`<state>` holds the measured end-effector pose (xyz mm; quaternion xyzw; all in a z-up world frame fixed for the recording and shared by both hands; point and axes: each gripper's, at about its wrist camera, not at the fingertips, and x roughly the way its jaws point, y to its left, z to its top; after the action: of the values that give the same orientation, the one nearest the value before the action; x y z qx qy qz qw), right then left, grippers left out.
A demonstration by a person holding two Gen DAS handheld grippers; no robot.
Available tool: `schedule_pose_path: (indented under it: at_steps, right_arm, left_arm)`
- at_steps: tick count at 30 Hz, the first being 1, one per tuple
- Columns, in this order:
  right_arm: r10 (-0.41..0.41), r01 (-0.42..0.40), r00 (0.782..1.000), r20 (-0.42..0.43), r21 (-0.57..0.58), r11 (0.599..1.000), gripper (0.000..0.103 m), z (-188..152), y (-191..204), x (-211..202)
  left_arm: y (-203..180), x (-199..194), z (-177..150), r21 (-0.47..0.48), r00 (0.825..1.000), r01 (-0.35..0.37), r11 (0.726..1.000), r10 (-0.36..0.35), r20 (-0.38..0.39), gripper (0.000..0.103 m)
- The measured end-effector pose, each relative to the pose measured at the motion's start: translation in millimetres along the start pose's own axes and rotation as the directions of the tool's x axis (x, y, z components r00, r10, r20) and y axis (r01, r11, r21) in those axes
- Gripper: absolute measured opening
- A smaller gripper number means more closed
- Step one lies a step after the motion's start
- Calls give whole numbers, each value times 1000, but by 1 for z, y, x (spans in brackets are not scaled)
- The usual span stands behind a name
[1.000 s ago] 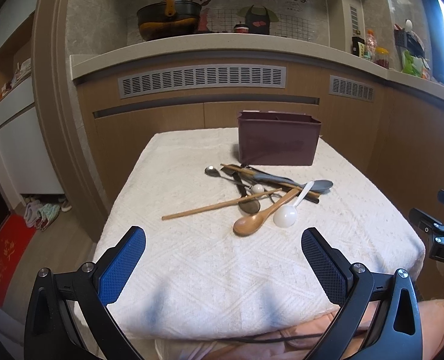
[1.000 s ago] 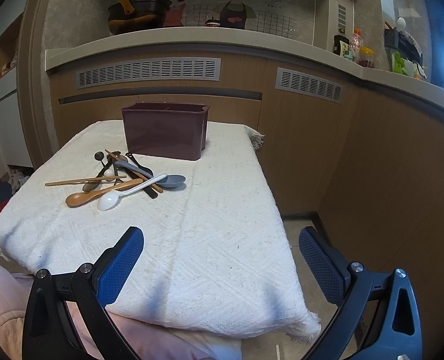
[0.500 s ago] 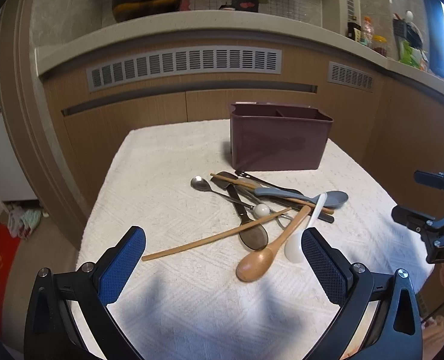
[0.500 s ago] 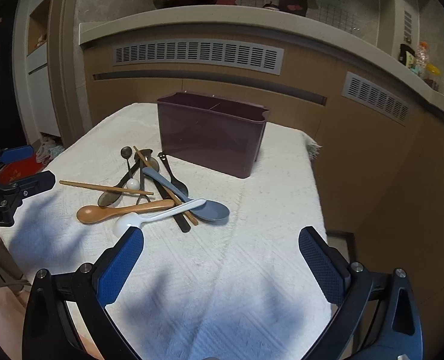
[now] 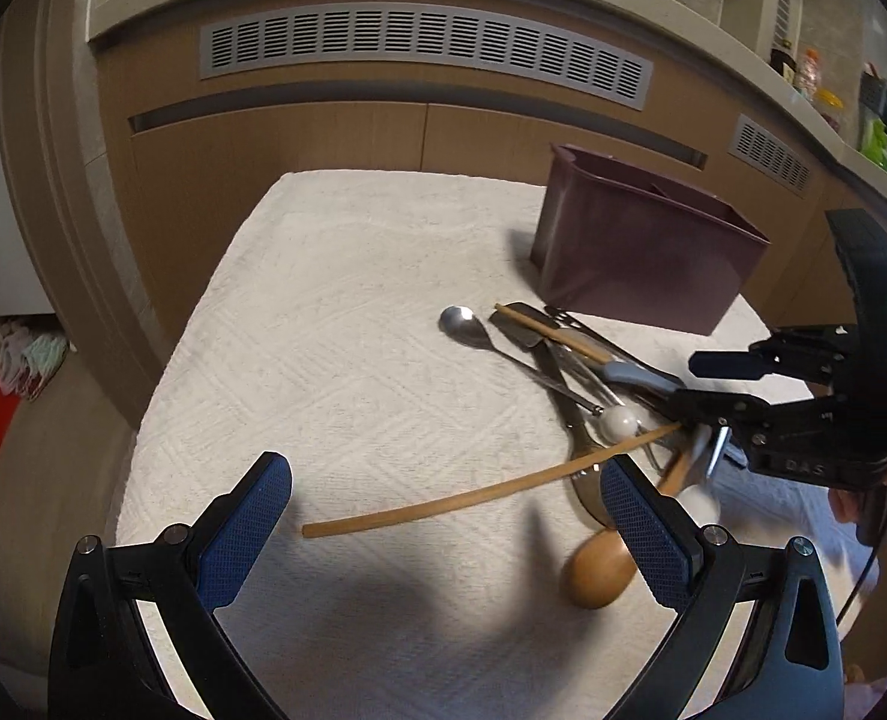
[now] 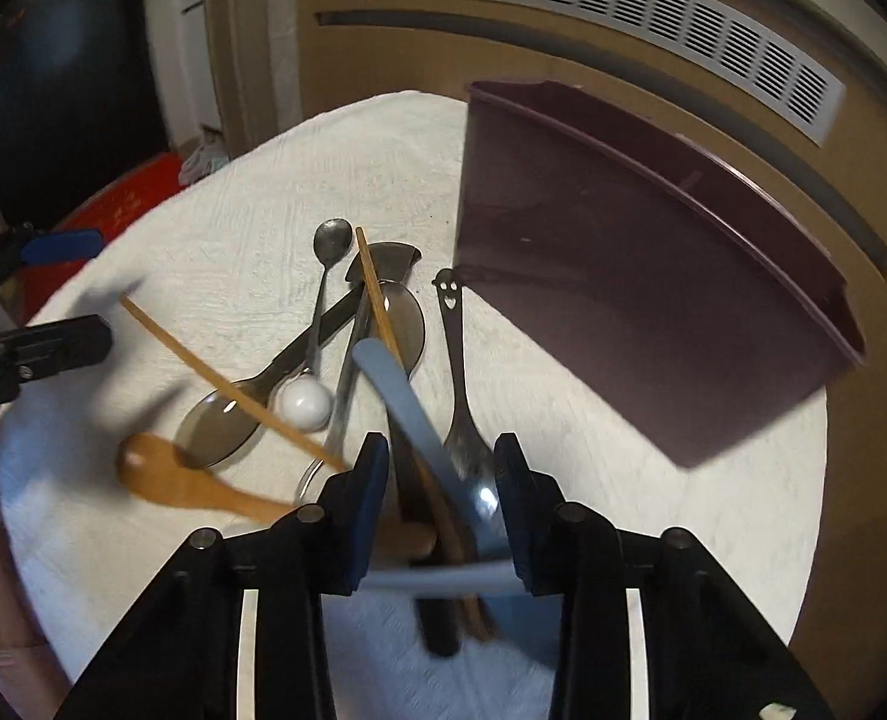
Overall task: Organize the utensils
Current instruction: 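Grasp the blue-grey plastic spoon with the right tool while the left tool reaches toward the pile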
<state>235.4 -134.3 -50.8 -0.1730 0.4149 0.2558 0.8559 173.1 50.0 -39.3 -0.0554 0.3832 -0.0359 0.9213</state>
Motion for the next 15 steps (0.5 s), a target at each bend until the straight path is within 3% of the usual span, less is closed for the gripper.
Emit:
schedule_pose_path:
  at_steps: [2, 8, 15]
  right_arm:
    - [34, -34, 999, -22, -1, 999, 22, 4, -2, 8]
    - [53, -51, 998, -26, 72, 996, 11, 0, -11, 5]
    - [54, -57, 998, 17, 301, 952, 9, -28, -45, -26]
  left_arm:
    - [3, 5, 1, -9, 1000, 10, 1000, -10, -16, 102]
    - [-9, 15, 7, 39, 997, 68, 997, -66, -37, 100]
    - [-46, 27, 15, 178, 991, 129, 975, -120, -58, 49]
